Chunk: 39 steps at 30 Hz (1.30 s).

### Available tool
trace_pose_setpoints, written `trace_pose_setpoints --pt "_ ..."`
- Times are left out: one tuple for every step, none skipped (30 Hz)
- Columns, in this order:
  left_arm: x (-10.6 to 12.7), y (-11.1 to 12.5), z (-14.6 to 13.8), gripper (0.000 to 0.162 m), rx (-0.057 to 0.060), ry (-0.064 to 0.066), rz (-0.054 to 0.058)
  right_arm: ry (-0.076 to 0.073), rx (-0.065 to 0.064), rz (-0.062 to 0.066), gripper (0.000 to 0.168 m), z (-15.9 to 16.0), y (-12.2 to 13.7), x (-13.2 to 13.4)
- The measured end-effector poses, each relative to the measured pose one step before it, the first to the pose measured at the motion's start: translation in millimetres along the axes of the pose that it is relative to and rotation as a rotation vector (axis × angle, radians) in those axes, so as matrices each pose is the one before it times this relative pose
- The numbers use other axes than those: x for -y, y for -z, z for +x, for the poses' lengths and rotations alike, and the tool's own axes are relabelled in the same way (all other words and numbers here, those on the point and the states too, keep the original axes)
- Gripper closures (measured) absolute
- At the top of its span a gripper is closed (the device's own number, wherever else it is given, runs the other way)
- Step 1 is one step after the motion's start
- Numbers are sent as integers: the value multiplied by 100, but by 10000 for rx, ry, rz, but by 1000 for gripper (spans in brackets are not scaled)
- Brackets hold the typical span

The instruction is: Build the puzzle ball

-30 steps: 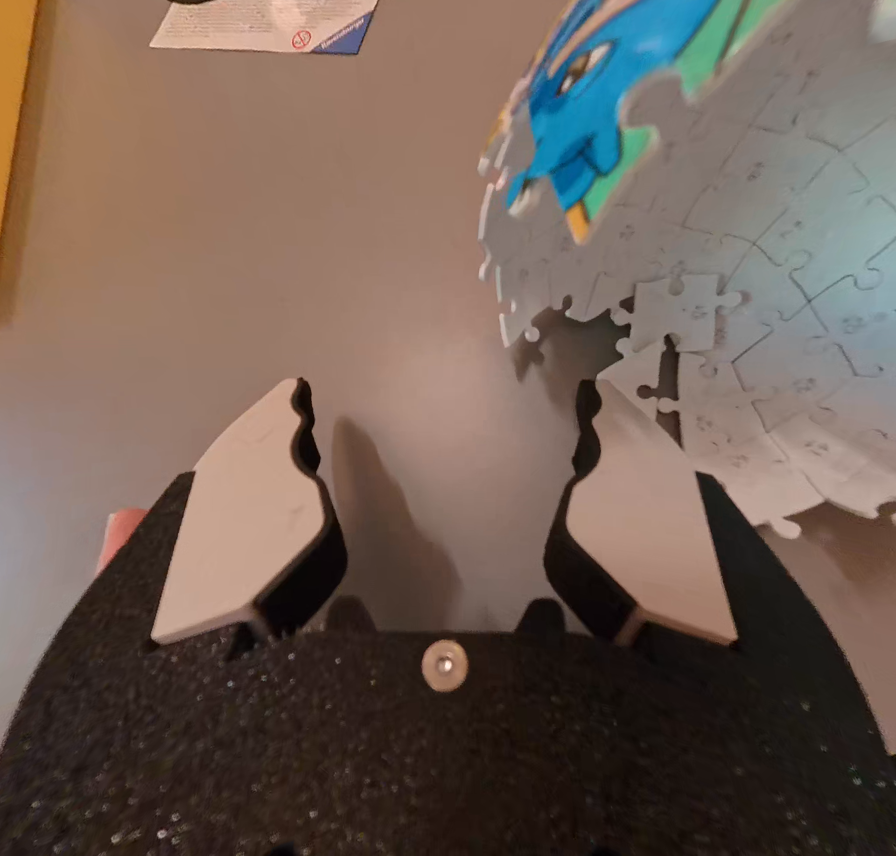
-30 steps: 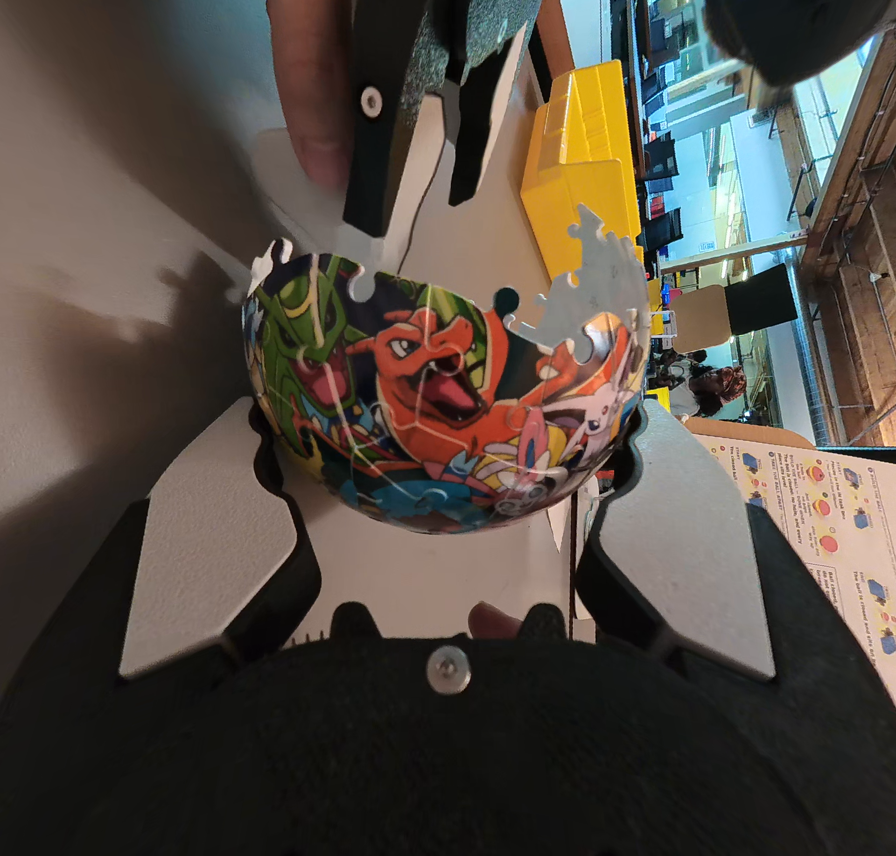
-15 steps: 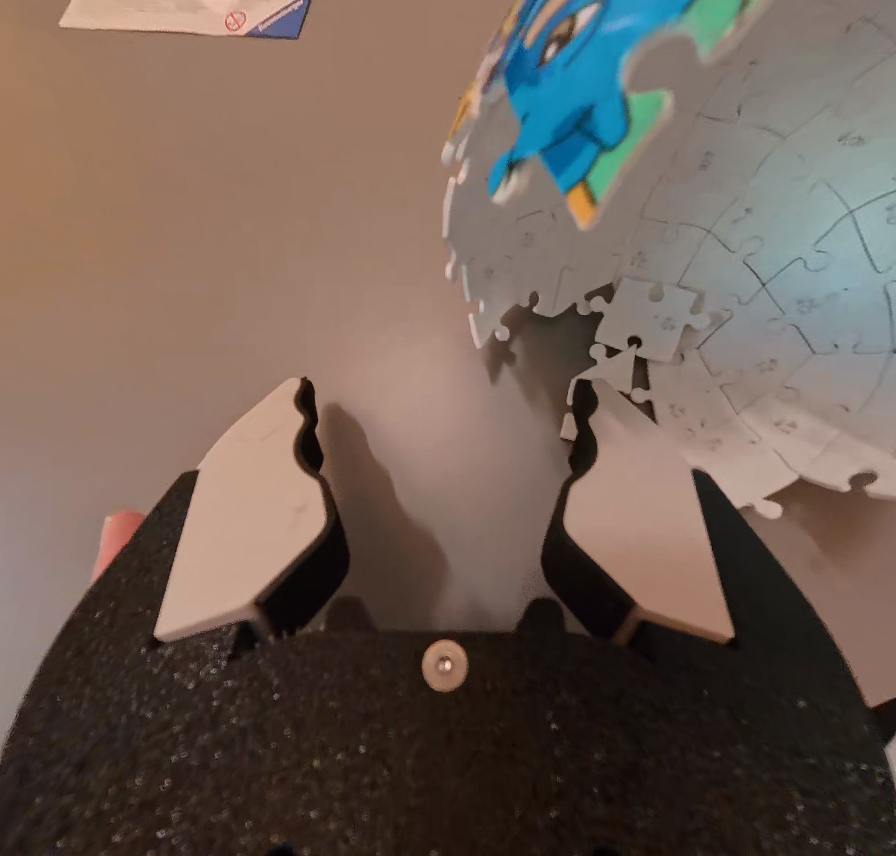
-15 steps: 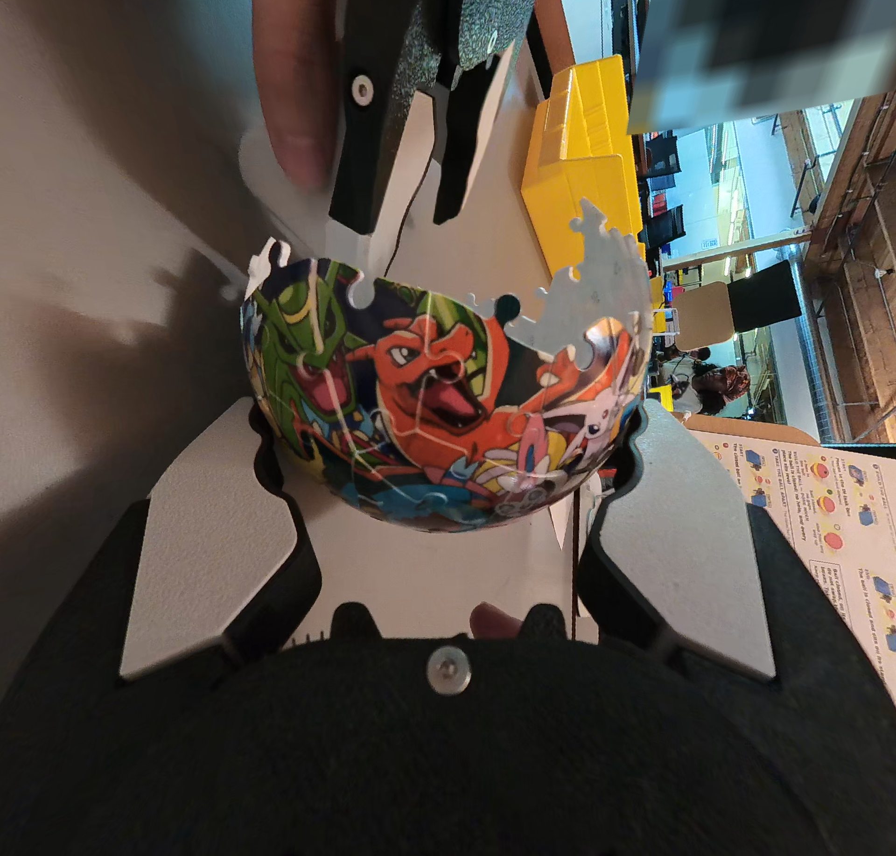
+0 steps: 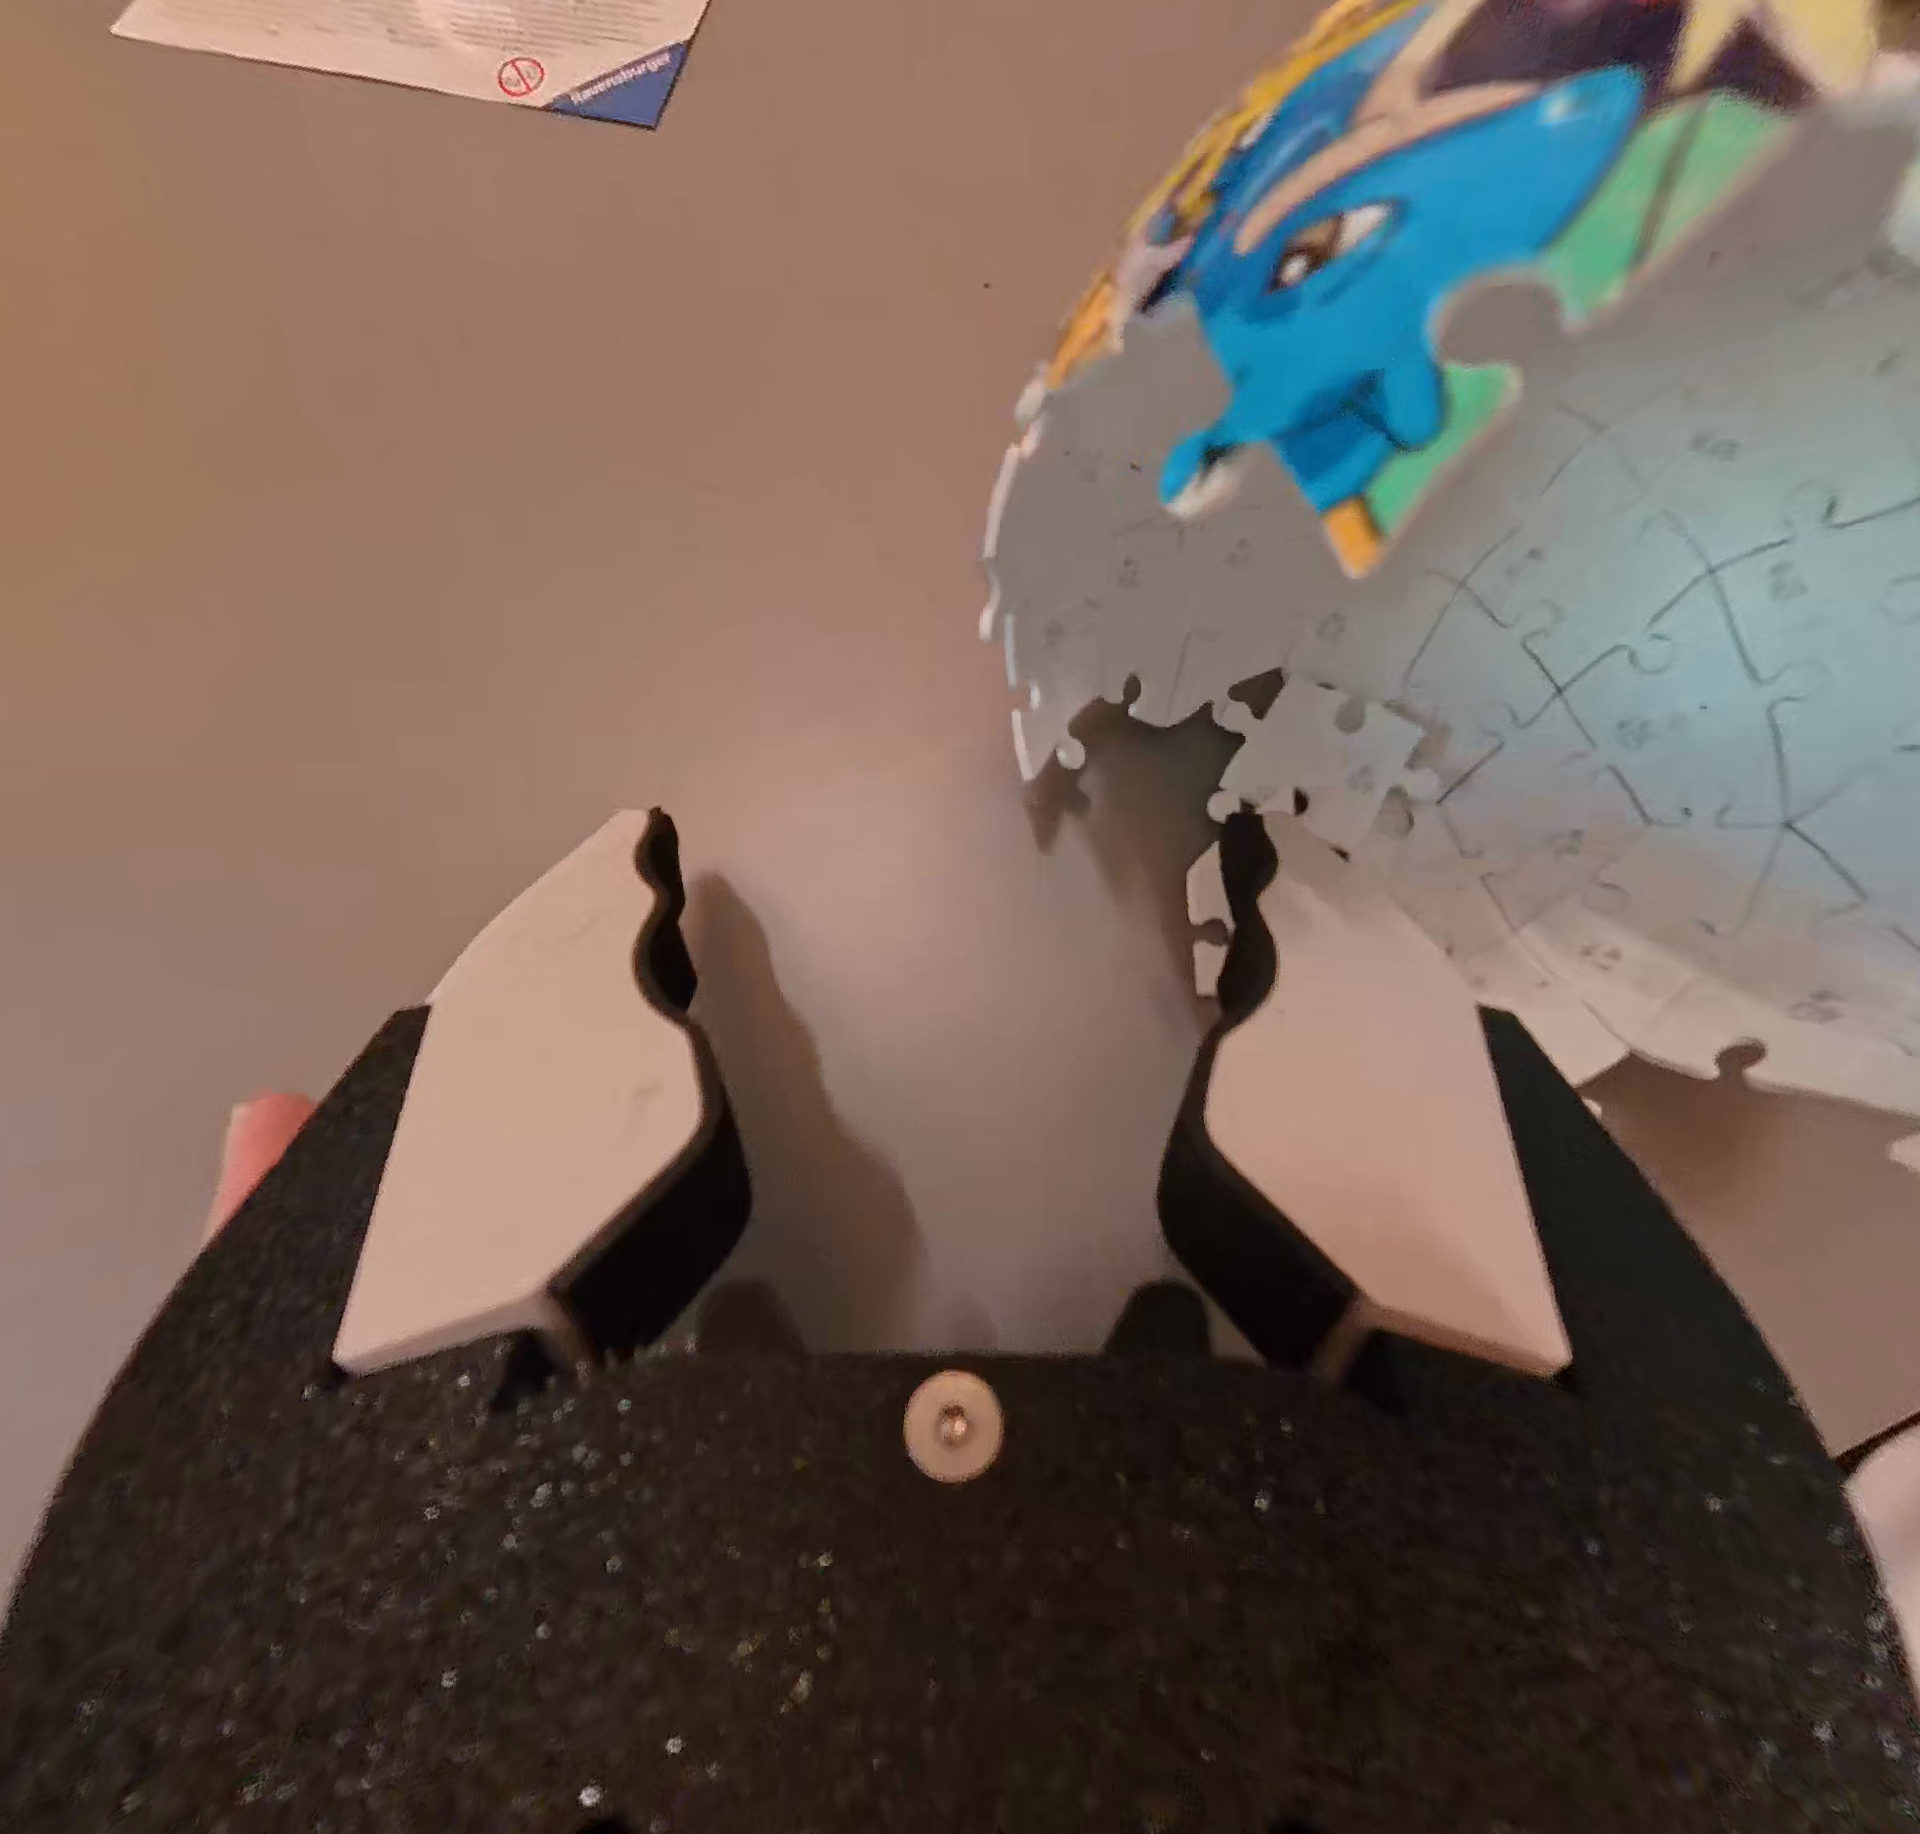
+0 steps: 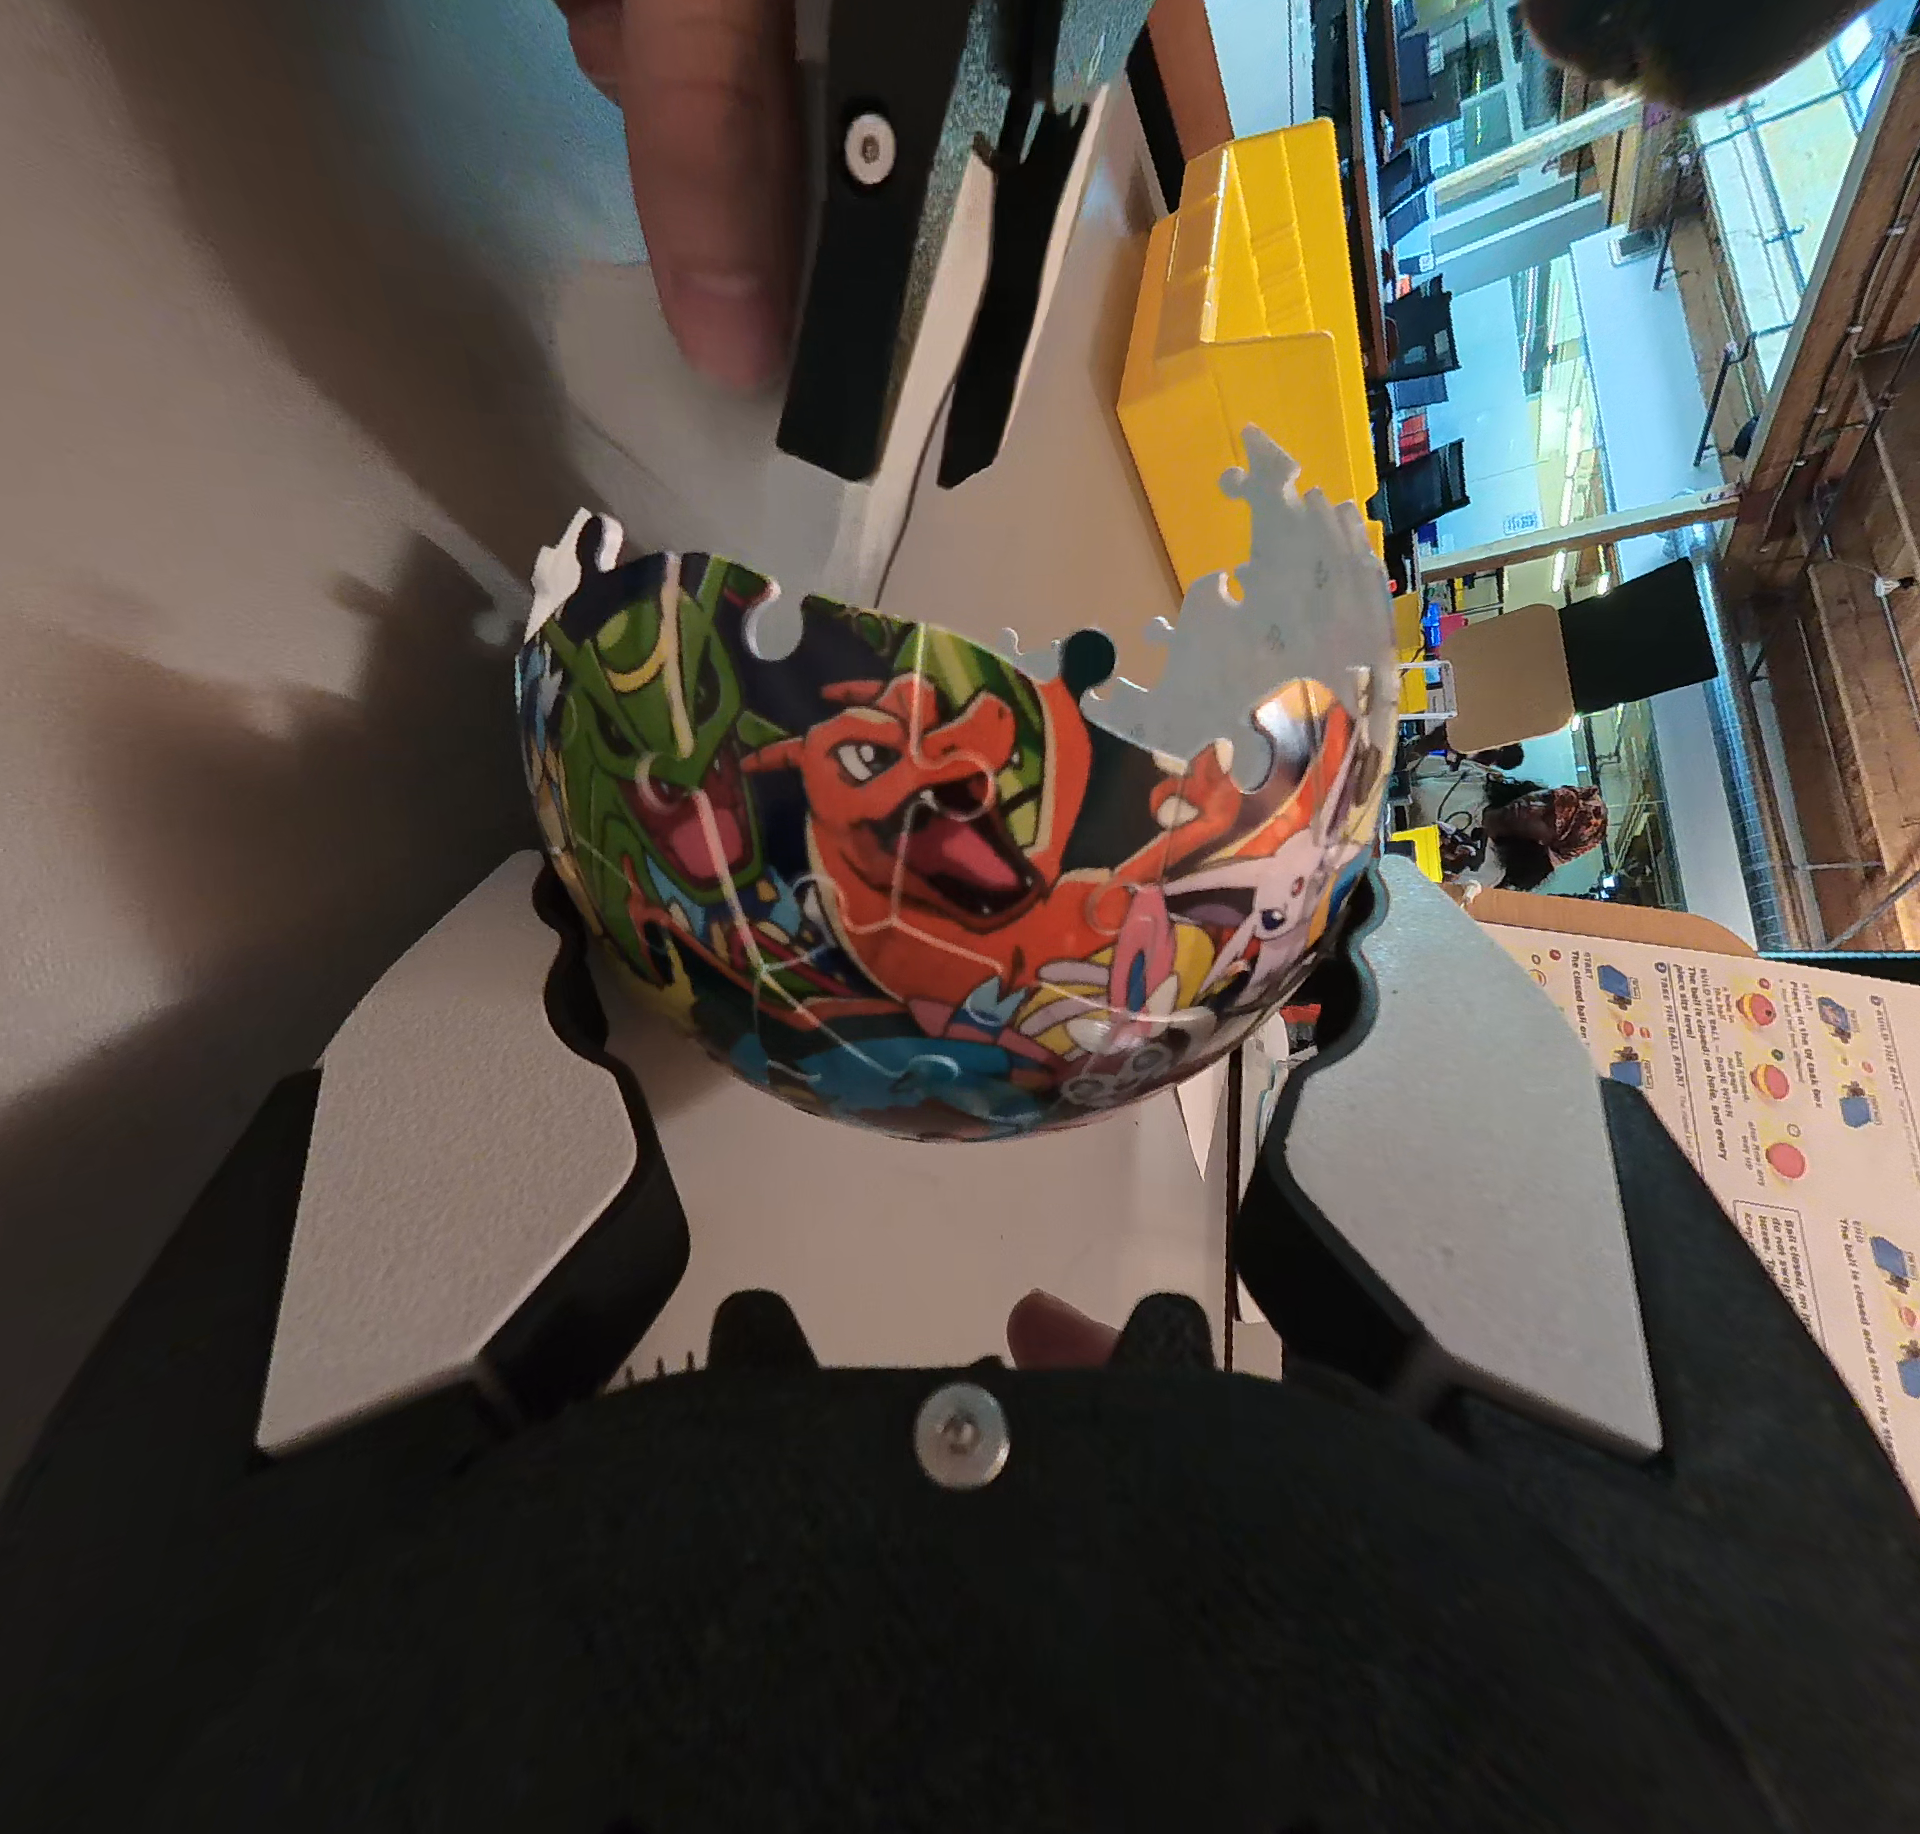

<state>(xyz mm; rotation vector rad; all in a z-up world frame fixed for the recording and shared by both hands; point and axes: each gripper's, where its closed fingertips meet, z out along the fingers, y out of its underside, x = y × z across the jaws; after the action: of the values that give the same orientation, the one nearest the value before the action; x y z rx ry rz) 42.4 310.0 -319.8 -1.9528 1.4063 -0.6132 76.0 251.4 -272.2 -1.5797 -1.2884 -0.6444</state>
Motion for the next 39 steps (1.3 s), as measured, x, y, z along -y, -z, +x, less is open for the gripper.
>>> trace_pose_setpoints --pt "-170 -198 77 62 -46 43 -109 0 2 5 34 -7 6 6" --pt "-228 -198 38 62 40 -74 -140 -3 2 0 34 -2 2 -9" --pt "-256 -160 -44 62 135 -130 -186 -1 -1 1 34 1 -1 1" --pt "-135 -91 -52 61 124 -132 -116 2 -4 3 34 -6 3 0" --pt "73 31 -64 61 83 -114 43 0 -2 -4 34 3 3 -5" --pt "-17 89 -306 58 206 -112 -11 9 5 -13 34 3 11 -26" --pt "-102 188 -417 55 257 -94 -77 18 6 -22 34 4 26 -38" --pt "-115 219 -337 55 177 -106 -57 13 1 -23 34 1 25 -52" --pt "-140 215 -307 55 137 -103 -15 2 1 -14 34 2 22 -36" --pt "-149 206 -316 55 118 -78 1 -11 2 -2 34 10 12 -37" --pt "-192 199 -284 55 76 -52 -14 -10 5 3 34 1 5 -12" --pt "-218 186 -228 55 20 -34 -43 -4 6 8 34 0 -12 -8" --pt "-237 178 -335 54 62 -11 -59 -3 4 3 34 0 2 7" --pt "-223 175 -397 53 86 -21 -49 -5 3 -3 34 -4 -7 -4" --pt "-228 169 -365 53 43 -41 -30 2 -1 -1 34 3 1 -1" --pt "-230 144 -383 53 49 12 -25 0 -4 -2 34 5 1 -3" --pt "-230 99 -316 53 5 67 -43 -4 -3 -2 34 0 1 -2" --pt "-189 87 -237 54 -30 109 -53 -2 -1 0 34 0 0 1" --pt "15 109 -227 56 26 215 25 3 2 2 34 -4 -3 11" --pt "383 162 -87 61 19 365 225 0 3 2 34 9 -7 6" --pt "686 178 333 65 -131 438 387 -8 -6 7 34 6 -14 10" --pt "770 111 795 63 -304 381 428 -14 -13 11 34 4 -31 19" --pt "732 36 899 61 -243 245 405 -5 -12 1 34 22 -29 10" --pt "655 -78 682 60 -4 101 362 -1 -3 -2 34 1 -22 3" --pt "478 -203 518 59 123 -76 264 -2 -3 -1 34 4 -10 8" --pt "186 -300 549 59 80 -237 76 -8 -5 -1 34 10 -18 -1" --pt "-128 -375 490 59 57 -297 -152 -13 -5 1 34 -3 0 1" --pt "-318 -404 269 59 137 -259 -302 -14 -7 3 34 5 1 -15" --pt "-324 -368 38 59 224 -179 -321 -14 -8 9 34 3 6 -7" --pt "-235 -299 -68 59 212 -140 -232 -15 -7 6 34 0 8 -10" --pt "-81 -238 -9 59 94 -87 -105 -10 -3 7 34 3 -1 -10" --pt "74 -175 47 59 -10 18 14 -4 3 8 34 -5 7 -8" --pt "149 -118 41 59 -59 102 59 -8 8 9 34 7 -6 -14" --pt "153 -111 -19 59 -49 107 49 -13 5 8 34 3 -8 -5" --pt "147 -163 -90 59 -11 60 28 -2 1 8 34 0 -4 1" --pt "103 -184 -103 59 11 12 2 6 3 1 34 0 -1 2" --pt "81 -180 -44 59 -3 -19 -21 8 4 -3 34 2 -9 6" --pt "26 -180 18 59 -12 -44 -41 7 0 2 34 -11 2 9" --pt "-47 -201 31 59 21 -68 -81 -2 0 -2 34 3 -8 -2"
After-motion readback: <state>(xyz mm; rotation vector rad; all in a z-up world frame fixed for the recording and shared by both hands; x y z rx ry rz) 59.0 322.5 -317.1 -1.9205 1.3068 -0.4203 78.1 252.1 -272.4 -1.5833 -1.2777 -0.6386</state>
